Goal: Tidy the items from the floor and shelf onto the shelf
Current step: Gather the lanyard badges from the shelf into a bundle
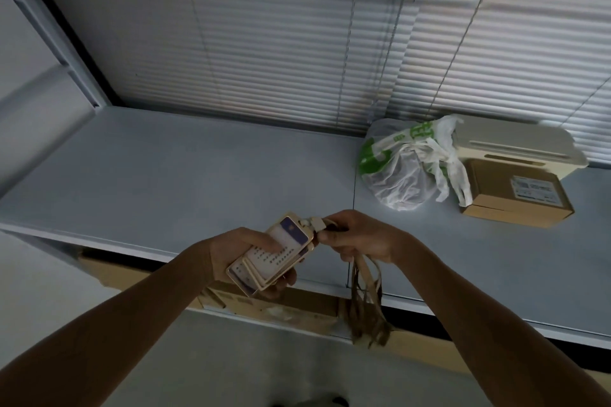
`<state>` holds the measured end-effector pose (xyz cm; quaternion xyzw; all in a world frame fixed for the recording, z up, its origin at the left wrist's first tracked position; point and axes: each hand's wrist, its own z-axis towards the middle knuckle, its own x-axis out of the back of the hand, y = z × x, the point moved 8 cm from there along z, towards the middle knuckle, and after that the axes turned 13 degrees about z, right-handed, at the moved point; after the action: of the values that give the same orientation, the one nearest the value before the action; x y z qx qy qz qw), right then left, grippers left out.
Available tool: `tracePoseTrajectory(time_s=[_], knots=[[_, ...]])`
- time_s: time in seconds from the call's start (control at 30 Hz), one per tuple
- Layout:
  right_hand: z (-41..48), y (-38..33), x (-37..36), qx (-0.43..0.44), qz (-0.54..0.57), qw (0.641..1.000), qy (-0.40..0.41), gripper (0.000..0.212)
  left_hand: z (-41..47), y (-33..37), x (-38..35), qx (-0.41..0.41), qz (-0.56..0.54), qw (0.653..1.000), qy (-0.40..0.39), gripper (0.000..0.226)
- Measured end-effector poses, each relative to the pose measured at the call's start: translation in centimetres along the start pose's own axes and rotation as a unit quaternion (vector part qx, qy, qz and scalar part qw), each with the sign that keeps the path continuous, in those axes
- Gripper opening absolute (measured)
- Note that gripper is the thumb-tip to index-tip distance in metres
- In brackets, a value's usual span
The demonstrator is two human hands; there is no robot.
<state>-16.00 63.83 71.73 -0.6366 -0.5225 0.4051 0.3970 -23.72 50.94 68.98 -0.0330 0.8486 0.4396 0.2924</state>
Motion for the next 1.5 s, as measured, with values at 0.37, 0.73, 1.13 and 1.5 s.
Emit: tracePoseTrajectory(time_s=[0.37, 0.73, 1.13, 1.5], knots=[[-0.8, -2.6, 2.8, 0.018, -0.211, 0.977, 0.036, 0.020, 4.6, 3.2, -1.7, -0.006, 0.059, 0.998, 0.024, 0.065], [-1.3, -1.8, 6.5, -0.029, -0.106, 0.988, 0.107, 0.015, 6.2, 4.5, 0.2, 0.012, 0.070, 0.989, 0.130, 0.042], [-2.3, 0.4, 9.9, -0.061, -0.031, 0.985, 0.162, 0.018, 5.9, 6.9, 3.8, -0.033, 0.133, 0.923, 0.359, 0.018], [-2.8, 6.3, 7.7, -0.048, 0.062, 0.966, 0.246, 0.019, 8.2, 11.8, 12.6, -0.048, 0.022, 0.889, 0.454, 0.048]])
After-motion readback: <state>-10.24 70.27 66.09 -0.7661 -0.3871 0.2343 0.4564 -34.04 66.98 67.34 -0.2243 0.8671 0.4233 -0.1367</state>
